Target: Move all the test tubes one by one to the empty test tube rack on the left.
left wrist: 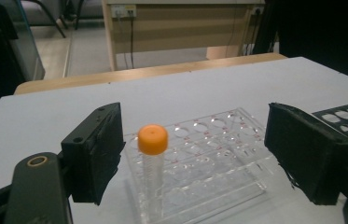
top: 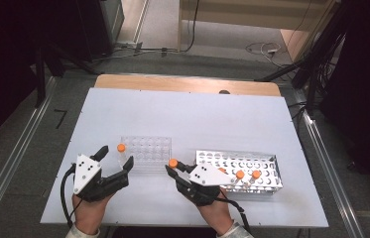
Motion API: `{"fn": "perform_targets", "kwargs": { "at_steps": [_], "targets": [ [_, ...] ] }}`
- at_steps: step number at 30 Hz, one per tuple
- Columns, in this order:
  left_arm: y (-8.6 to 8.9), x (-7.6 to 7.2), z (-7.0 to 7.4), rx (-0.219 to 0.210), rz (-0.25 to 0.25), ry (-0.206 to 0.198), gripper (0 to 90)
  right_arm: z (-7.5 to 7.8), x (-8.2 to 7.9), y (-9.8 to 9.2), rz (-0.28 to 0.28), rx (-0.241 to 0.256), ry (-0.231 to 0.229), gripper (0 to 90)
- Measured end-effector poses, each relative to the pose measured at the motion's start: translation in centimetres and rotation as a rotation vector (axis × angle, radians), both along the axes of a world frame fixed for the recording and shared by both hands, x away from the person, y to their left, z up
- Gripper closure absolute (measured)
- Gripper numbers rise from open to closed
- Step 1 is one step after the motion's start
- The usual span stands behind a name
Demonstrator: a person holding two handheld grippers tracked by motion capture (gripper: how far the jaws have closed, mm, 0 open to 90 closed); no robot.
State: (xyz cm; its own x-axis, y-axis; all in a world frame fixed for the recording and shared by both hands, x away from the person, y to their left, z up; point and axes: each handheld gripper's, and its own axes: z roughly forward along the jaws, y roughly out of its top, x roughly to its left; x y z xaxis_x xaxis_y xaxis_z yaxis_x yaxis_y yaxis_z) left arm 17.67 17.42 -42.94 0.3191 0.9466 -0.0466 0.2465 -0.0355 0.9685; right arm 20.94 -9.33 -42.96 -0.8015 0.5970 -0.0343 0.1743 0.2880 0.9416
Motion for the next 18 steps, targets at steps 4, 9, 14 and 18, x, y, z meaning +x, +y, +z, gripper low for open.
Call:
{"fn": "perform_targets", "kwargs": {
  "at_steps": [4,9,14,18],
  "targets": [
    [-0.7,-0.5,0.4,-0.002,-0.045,-0.006,21.8,-0.4,0.0,0.7,0.014,-0.014,0.007,71.9],
    [-1.8,-1.0,0.8,0.001,-0.131,-0.002,26.7,-0.7,0.0,1.2,0.020,-0.020,0.018,71.9],
    [-2.8,-1.3,1.0,-0.020,-0.234,0.004,38.5,-1.3,0.1,1.7,0.034,-0.042,0.026,71.9],
    [-3.7,-1.4,0.9,-0.012,-0.301,0.020,46.2,-1.7,-0.1,2.0,0.042,-0.054,0.036,71.9]
  ]
}}
